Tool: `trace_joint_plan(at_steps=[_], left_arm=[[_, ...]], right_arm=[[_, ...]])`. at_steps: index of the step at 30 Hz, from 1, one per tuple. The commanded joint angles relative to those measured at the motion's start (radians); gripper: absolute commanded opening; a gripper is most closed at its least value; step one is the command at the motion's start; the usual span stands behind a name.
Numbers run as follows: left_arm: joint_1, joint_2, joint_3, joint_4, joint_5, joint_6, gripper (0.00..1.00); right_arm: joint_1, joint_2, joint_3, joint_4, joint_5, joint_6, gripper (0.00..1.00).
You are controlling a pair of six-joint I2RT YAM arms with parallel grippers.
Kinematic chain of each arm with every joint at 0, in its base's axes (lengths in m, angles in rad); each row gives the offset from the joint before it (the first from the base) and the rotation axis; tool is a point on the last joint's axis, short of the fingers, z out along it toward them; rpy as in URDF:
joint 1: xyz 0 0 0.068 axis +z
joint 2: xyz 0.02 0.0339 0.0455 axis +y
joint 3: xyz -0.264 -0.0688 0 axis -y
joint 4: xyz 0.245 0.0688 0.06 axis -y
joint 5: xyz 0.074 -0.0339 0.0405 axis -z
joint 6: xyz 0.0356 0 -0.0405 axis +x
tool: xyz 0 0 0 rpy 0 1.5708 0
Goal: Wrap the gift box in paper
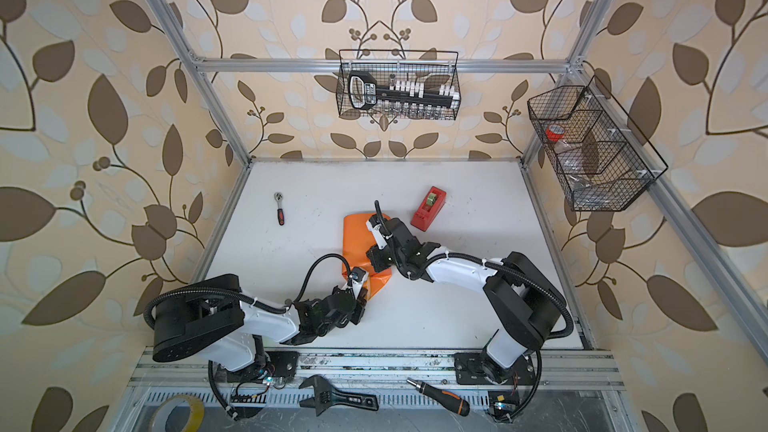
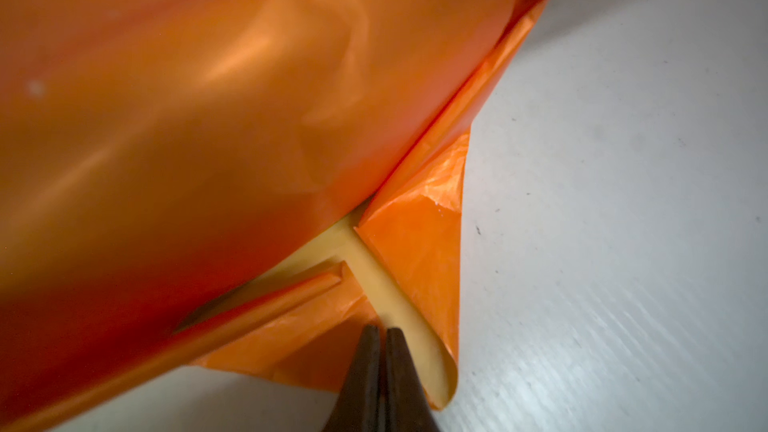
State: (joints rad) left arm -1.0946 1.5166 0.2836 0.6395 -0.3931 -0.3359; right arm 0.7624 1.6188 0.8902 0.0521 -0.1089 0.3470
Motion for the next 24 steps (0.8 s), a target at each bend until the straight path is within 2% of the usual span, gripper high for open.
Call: trace_joint_plan(at_steps=[1,7,13,24], left_arm=[[0.063,-0.004,-0.022,0.021,-0.005,-0.023,0.09],[0.155,-0.011,-0.007,-0.001,0.029,-0.021,0.09],[0.159,-0.025,-0.033,0.014,0.038,-0.022,0.09],[0.024,-0.002,-0.070,0.093,0.014,0.029,0.10]], right_arm=[[-0.006,0.034,-0.040,-0.071,0.002,-0.004,0.19],[-0.006,0.030,-0.043,-0.070,0.004,-0.004,0.19],[-0.009,0.024,-0.048,-0.070,0.005,-0.007,0.19],[-0.019,0.015,-0.054,-0.069,0.003,-0.010,0.19]])
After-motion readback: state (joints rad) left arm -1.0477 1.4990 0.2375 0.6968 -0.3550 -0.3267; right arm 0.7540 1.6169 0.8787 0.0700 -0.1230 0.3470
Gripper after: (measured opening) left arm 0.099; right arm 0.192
